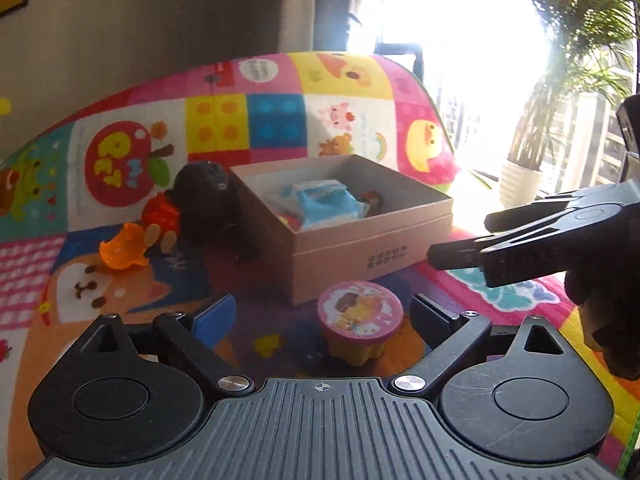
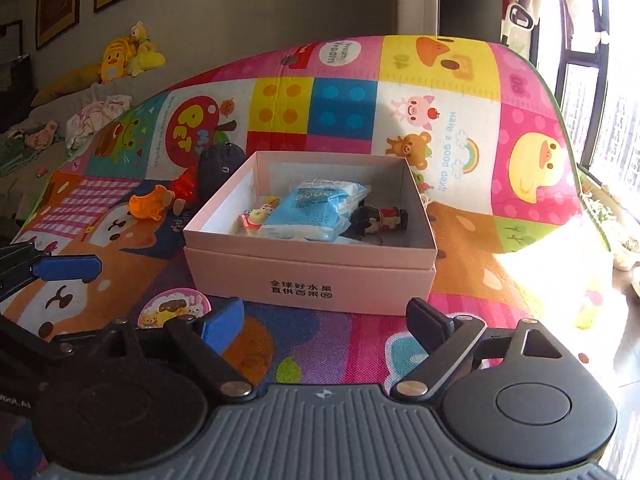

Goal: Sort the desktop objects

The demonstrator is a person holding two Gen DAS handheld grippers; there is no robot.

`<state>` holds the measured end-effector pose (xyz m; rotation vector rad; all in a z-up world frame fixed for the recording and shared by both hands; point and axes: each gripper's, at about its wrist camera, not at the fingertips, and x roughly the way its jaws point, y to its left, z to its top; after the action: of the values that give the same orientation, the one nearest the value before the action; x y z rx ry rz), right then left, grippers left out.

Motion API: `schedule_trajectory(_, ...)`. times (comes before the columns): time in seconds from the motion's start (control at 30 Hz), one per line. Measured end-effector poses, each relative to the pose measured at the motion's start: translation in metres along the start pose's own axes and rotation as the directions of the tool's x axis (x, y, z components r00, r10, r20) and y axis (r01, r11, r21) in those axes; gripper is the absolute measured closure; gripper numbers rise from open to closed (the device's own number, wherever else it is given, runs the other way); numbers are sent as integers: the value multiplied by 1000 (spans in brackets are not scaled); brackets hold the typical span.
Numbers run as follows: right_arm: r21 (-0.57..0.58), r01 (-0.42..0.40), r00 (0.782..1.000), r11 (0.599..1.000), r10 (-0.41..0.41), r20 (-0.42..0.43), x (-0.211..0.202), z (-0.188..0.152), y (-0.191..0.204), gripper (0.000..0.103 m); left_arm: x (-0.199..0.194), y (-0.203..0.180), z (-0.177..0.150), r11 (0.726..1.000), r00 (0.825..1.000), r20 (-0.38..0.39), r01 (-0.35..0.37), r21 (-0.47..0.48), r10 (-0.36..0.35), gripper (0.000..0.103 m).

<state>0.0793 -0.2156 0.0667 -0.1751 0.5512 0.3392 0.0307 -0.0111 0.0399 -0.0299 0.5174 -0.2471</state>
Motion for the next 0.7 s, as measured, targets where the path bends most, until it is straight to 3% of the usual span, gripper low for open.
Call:
schedule_trajectory(0.03, -61, 15, 999, 998, -13, 33, 2, 14, 10, 10, 3, 13, -1, 998, 999, -7, -38, -55, 38, 4)
schedule_trajectory(0.13, -190, 11, 996, 982, 5, 86, 18, 50, 38, 5, 11, 58, -5, 956, 986, -26, -168, -239, 167, 3)
schedule_trajectory(0.2, -234, -46, 997, 971, 58, 47, 39, 77, 56, 5, 11, 84, -8, 914, 977, -29, -206, -350, 209, 3)
schedule_trajectory(0.27, -266, -90, 996, 960, 92, -5, 67, 106, 73, 5, 9, 98, -11, 891, 979, -30, -198, -407, 204, 3)
schedule_trajectory(0.47, -254, -95, 989, 963, 61, -137, 162, 165, 111, 5, 9, 102, -15, 887, 983, -25, -177, -426, 184, 2)
schedule_trajectory(0.57, -235, -59, 982, 970, 14, -187, 208, 166, 127, 14, 10, 101, -17, 893, 985, -18, -162, -419, 170, 2)
schedule_trajectory(0.7, -227, -40, 960, 973, -25, -278, 245, 155, 138, 33, 9, 102, -18, 888, 984, -16, -167, -429, 177, 2)
